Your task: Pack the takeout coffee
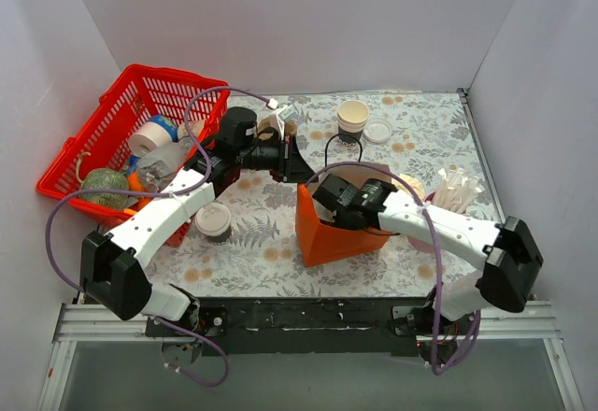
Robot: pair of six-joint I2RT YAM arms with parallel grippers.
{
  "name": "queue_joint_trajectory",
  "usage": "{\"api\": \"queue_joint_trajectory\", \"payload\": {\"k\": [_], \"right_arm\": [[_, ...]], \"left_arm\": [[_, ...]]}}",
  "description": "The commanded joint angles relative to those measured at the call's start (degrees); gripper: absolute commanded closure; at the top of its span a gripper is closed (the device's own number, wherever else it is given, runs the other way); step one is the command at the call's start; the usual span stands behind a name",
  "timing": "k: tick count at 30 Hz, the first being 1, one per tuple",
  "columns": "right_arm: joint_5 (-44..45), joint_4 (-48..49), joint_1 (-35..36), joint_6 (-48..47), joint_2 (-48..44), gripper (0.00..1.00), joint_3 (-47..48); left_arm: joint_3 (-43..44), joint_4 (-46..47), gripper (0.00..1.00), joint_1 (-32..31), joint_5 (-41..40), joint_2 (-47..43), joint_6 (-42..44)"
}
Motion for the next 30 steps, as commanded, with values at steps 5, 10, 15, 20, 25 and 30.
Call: {"api": "queue_joint_trajectory", "payload": {"k": [5,10,15,20,25,30], "right_arm": [[3.85,18.74,-0.06,1.09,-14.0,0.99,0.78],[7.19,30.09,-0.06,3.11,-19.37,0.92,-1.86],[2.98,39.39,-0.15,5.93,-25.79,0.76,-2.3],[-2.81,48.55,-0.06,11.8,-34.65,0.44,-5.8],[-3.71,56.98,-0.06,19.63,-41.35,0.1,-9.5],[4.54,53.5,-0.06,26.59,-43.03,0.07,-7.15]], "left_arm": [[-1.85,-2.51,1.0,-0.34,-2.03,-2.88,0.76],[-3.79,-0.14,1.0,-0.25,-0.98,-5.07,0.15],[-5.02,-0.23,1.0,-0.25,-3.6,-6.39,-0.82],[-6.86,-1.81,1.0,-0.34,-9.32,-10.08,-1.96],[-8.88,-6.89,1.0,-0.25,-18.27,-14.56,-3.01],[-9.24,-13.75,1.0,-0.34,-32.58,-18.69,-6.88]]}}
